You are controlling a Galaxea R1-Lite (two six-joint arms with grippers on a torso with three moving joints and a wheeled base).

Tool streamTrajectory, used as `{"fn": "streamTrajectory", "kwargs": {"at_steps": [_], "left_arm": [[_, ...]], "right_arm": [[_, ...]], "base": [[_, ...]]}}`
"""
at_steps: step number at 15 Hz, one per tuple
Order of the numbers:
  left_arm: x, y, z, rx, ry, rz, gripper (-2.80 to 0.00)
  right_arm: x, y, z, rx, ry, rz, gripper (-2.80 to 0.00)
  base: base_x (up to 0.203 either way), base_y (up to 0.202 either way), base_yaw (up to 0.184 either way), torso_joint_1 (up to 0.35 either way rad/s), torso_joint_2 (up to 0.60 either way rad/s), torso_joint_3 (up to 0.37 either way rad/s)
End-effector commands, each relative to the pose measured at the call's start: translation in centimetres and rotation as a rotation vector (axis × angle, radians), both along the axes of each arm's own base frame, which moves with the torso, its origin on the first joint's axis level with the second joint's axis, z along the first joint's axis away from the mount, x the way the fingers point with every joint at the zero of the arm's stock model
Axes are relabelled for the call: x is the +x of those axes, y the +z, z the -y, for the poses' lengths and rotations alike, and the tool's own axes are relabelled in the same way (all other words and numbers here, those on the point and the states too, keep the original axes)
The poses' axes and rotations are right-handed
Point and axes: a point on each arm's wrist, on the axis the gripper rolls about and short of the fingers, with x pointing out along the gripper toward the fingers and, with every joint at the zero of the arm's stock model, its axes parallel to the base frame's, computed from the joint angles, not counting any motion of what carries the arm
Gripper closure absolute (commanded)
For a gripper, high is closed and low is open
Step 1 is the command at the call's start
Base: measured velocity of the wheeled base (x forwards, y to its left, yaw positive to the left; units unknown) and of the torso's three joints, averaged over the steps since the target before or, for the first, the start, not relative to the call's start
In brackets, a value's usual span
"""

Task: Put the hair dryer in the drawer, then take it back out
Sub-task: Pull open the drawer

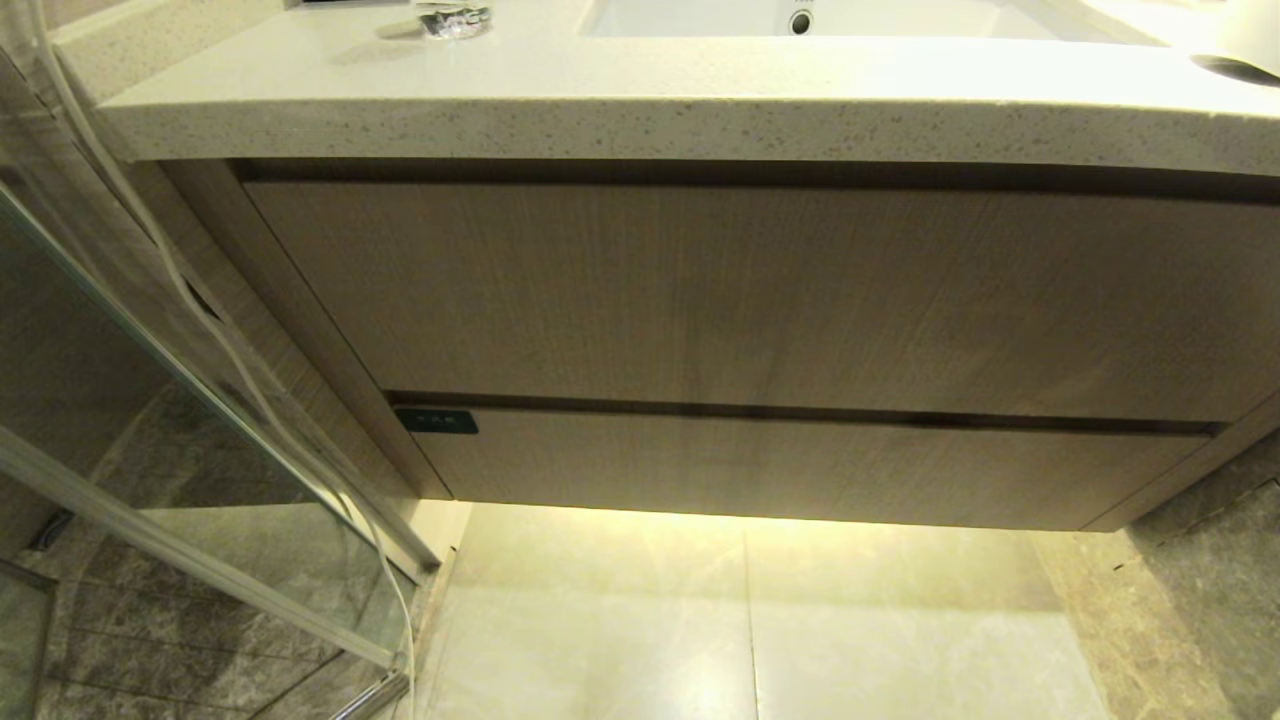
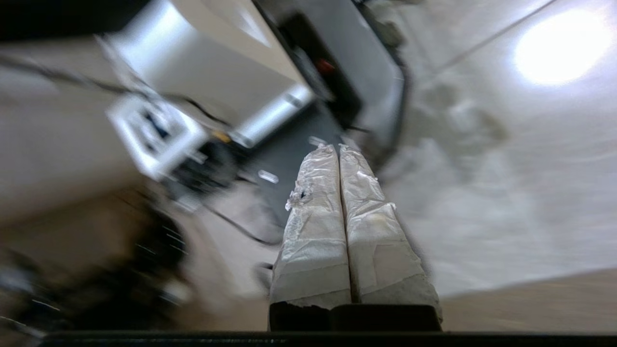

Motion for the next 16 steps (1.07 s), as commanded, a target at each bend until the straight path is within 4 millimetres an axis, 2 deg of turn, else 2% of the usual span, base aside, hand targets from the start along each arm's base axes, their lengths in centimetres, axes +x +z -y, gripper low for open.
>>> {"fn": "streamTrajectory", "kwargs": {"at_steps": [1, 3, 5, 8, 11, 16], "left_arm": [[0.0, 0.0, 0.0, 0.0, 0.0, 0.0, 0.0], [0.0, 0.0, 0.0, 0.0, 0.0, 0.0, 0.0], [0.0, 0.0, 0.0, 0.0, 0.0, 0.0, 0.0], [0.0, 0.0, 0.0, 0.0, 0.0, 0.0, 0.0], [0.0, 0.0, 0.0, 0.0, 0.0, 0.0, 0.0], [0.0, 0.0, 0.0, 0.0, 0.0, 0.0, 0.0]], "right_arm": [[2.1, -1.9, -0.5, -0.144, 0.223, 0.083, 0.0], [3.2, -3.5, -0.7, -0.211, 0.269, 0.115, 0.0], [4.7, -5.2, -1.1, -0.339, 0.333, 0.258, 0.0], [6.4, -8.3, -2.0, -0.391, 0.383, 0.417, 0.0], [7.8, -9.5, -2.7, -0.395, 0.391, 0.453, 0.0], [12.4, -11.5, -4.4, -0.375, 0.369, 0.529, 0.0]], "base": [[0.0, 0.0, 0.0, 0.0, 0.0, 0.0], [0.0, 0.0, 0.0, 0.0, 0.0, 0.0], [0.0, 0.0, 0.0, 0.0, 0.0, 0.0], [0.0, 0.0, 0.0, 0.0, 0.0, 0.0], [0.0, 0.0, 0.0, 0.0, 0.0, 0.0], [0.0, 0.0, 0.0, 0.0, 0.0, 0.0]]}}
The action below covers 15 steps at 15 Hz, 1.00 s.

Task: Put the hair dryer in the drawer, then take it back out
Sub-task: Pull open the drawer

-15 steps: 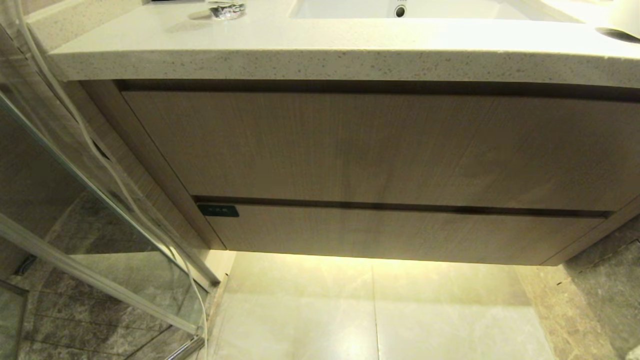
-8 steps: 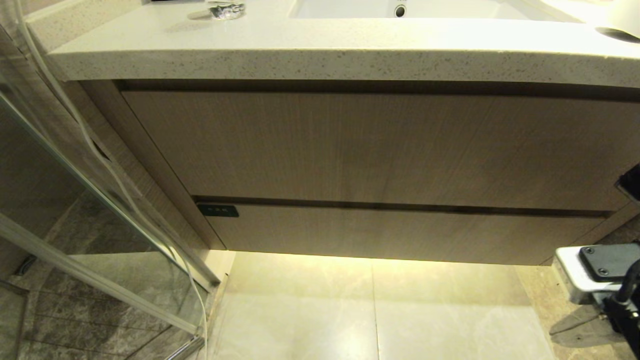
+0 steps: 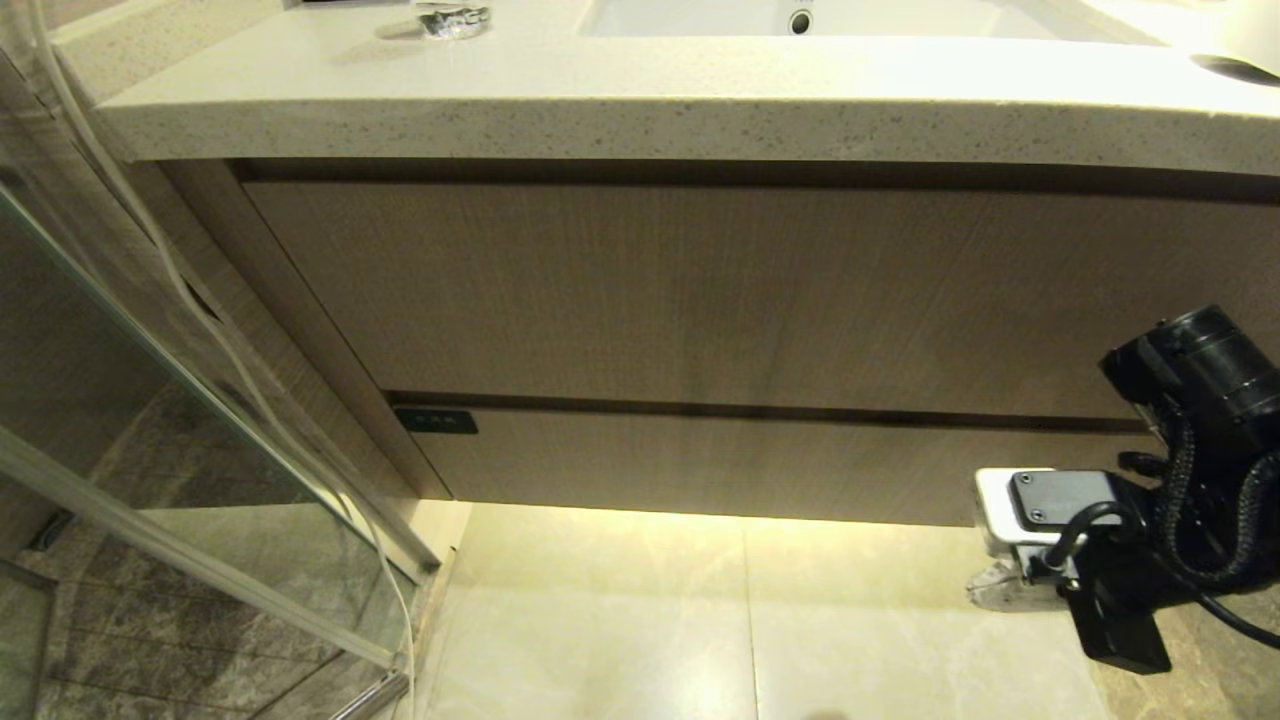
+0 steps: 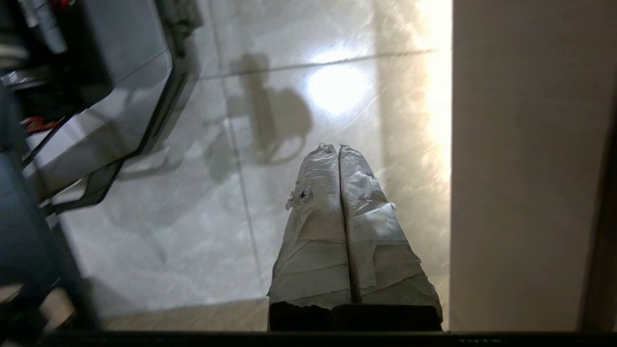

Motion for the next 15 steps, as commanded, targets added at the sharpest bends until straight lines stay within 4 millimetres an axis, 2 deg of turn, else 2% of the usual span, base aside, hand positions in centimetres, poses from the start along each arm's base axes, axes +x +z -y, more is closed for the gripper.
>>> {"fn": "streamTrajectory", "kwargs": {"at_steps": [1, 4, 8, 15], "left_arm": [[0.0, 0.0, 0.0, 0.0, 0.0, -0.001, 0.0], [0.0, 0.0, 0.0, 0.0, 0.0, -0.001, 0.0], [0.0, 0.0, 0.0, 0.0, 0.0, -0.001, 0.0], [0.0, 0.0, 0.0, 0.0, 0.0, -0.001, 0.0]], "right_arm": [[2.5, -1.9, -1.0, 0.004, 0.013, -0.019, -2.8], [5.6, -3.4, -2.1, 0.057, 0.022, 0.068, -2.8], [9.5, -5.5, -2.5, 0.139, 0.02, 0.202, -2.8], [12.3, -8.3, -0.5, 0.169, 0.121, 0.268, -2.8]], "base": [[0.0, 0.0, 0.0, 0.0, 0.0, 0.0], [0.0, 0.0, 0.0, 0.0, 0.0, 0.0], [0.0, 0.0, 0.0, 0.0, 0.0, 0.0], [0.0, 0.0, 0.0, 0.0, 0.0, 0.0]]}}
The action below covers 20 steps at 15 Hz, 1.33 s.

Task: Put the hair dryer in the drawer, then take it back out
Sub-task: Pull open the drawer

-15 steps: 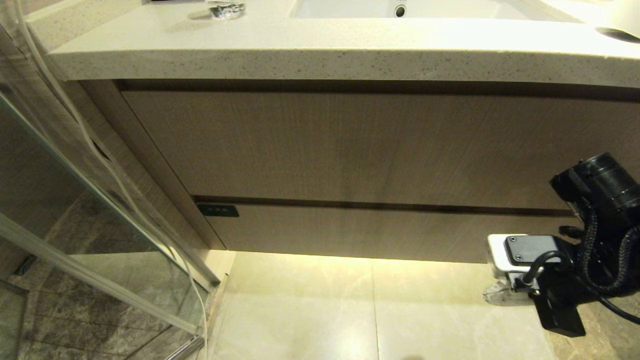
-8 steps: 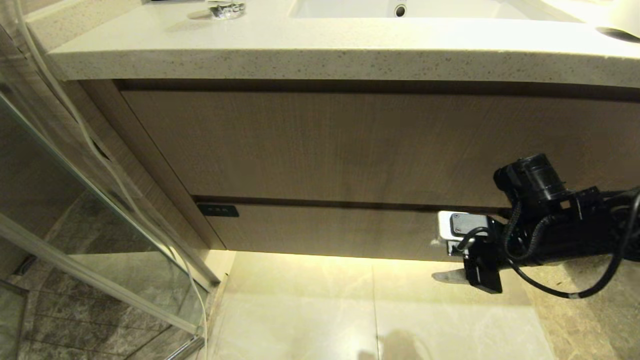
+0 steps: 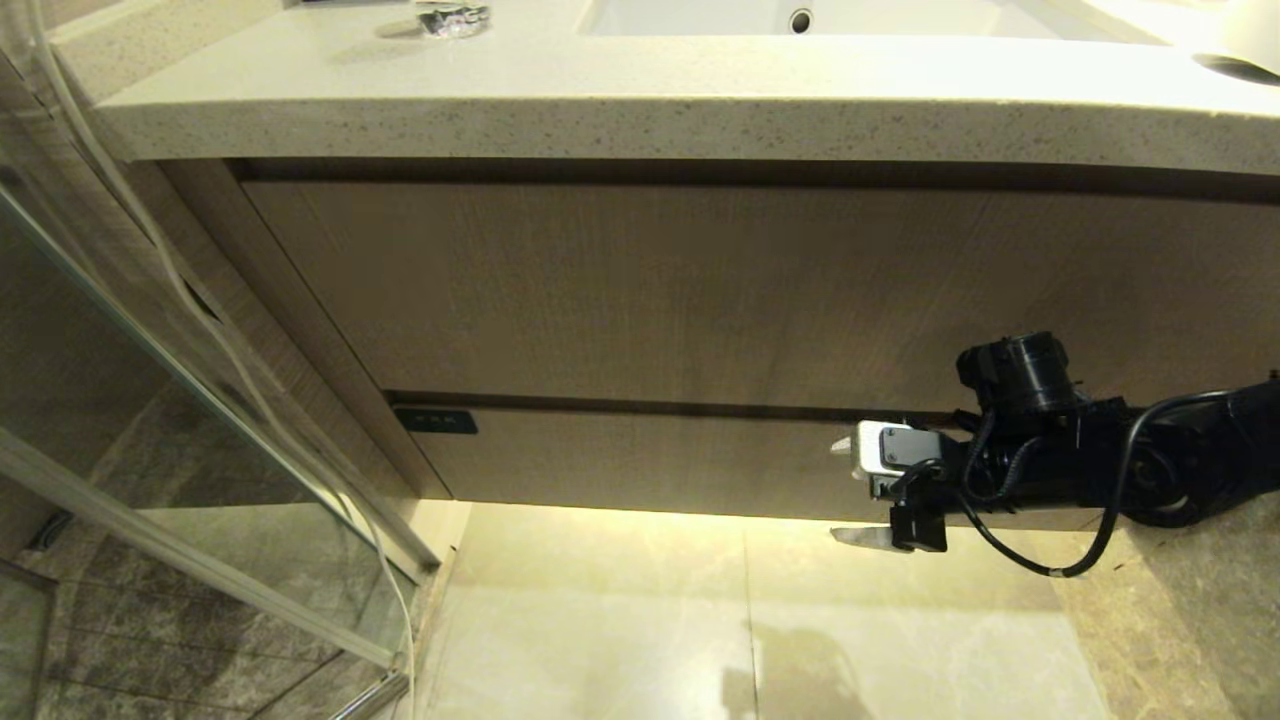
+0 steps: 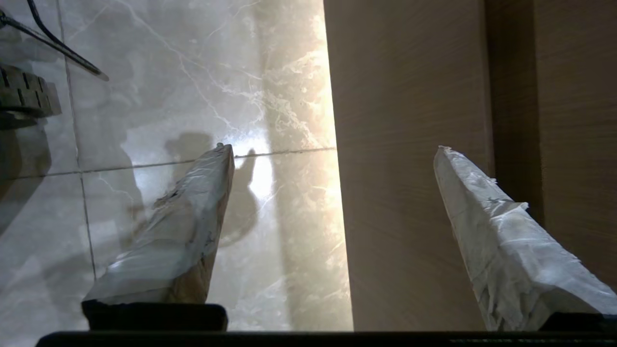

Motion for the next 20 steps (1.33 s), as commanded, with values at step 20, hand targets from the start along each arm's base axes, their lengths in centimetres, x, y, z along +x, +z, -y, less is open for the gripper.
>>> {"fn": "streamTrajectory", "kwargs": {"at_steps": [20], "left_arm": [[0.0, 0.0, 0.0, 0.0, 0.0, 0.0, 0.0]], "right_arm": [[4.2, -3.0, 2.3, -0.107, 0.014, 0.187, -2.8]], "base": [[0.0, 0.0, 0.0, 0.0, 0.0, 0.0]]}}
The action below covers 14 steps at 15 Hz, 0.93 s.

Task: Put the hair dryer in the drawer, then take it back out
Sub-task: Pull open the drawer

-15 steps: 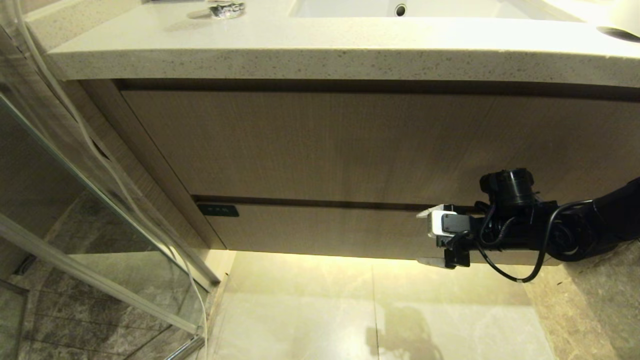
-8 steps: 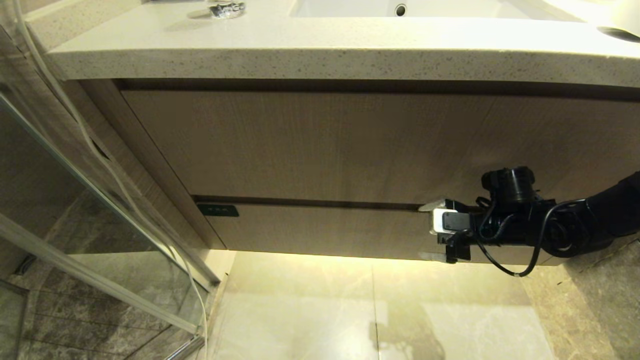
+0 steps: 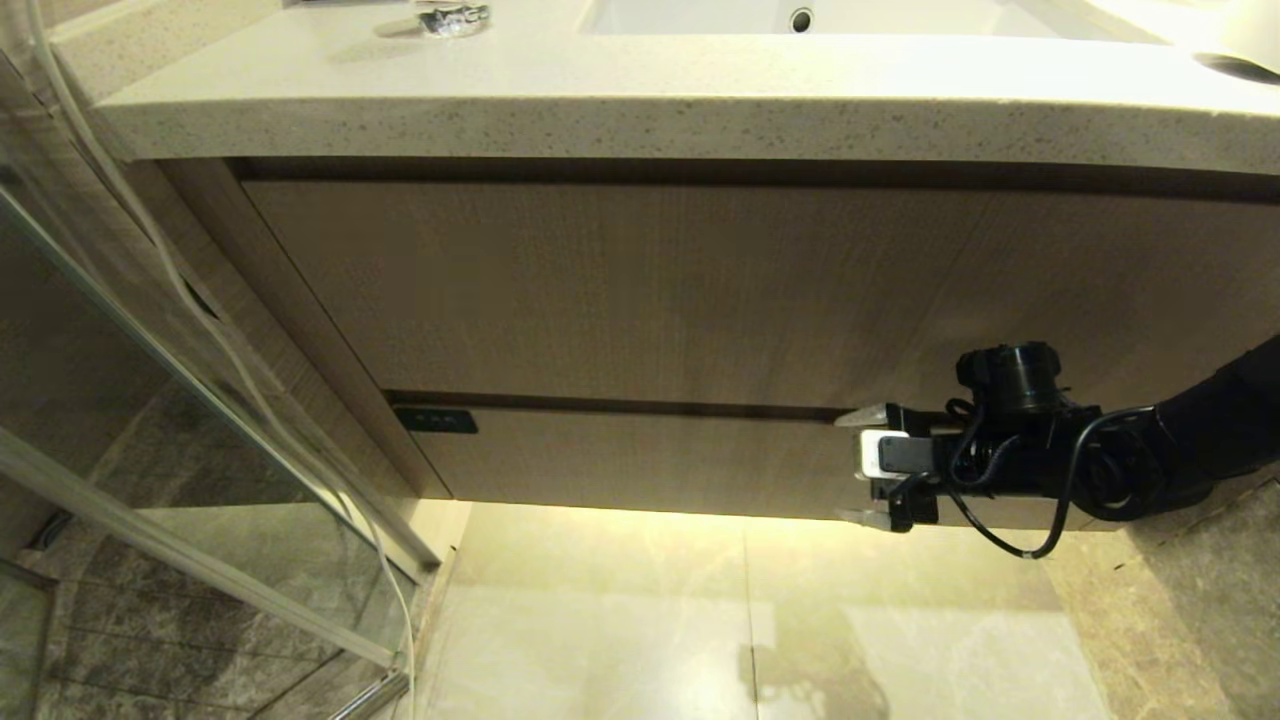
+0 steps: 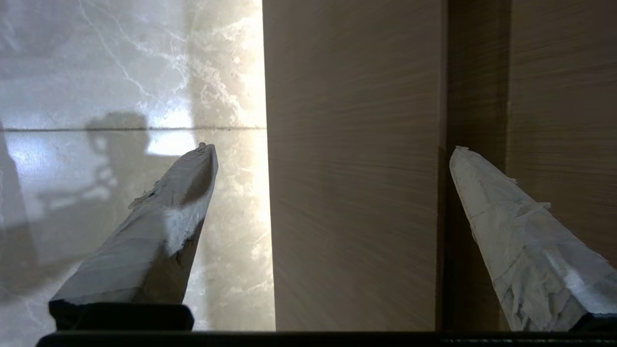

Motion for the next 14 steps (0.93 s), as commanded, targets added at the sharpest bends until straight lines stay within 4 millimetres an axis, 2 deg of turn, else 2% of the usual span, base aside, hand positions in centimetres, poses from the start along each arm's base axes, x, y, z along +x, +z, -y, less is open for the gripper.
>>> {"fn": "streamTrajectory", "kwargs": {"at_steps": [1, 14], "left_arm": [[0.0, 0.0, 0.0, 0.0, 0.0, 0.0, 0.0], [0.0, 0.0, 0.0, 0.0, 0.0, 0.0, 0.0]], "right_arm": [[0.5, -0.7, -0.1, -0.016, -0.013, -0.003, -2.8], [2.7, -1.7, -0.3, -0.005, -0.028, 0.095, -2.8]], "base": [[0.0, 0.0, 0.0, 0.0, 0.0, 0.0], [0.0, 0.0, 0.0, 0.0, 0.0, 0.0]]}}
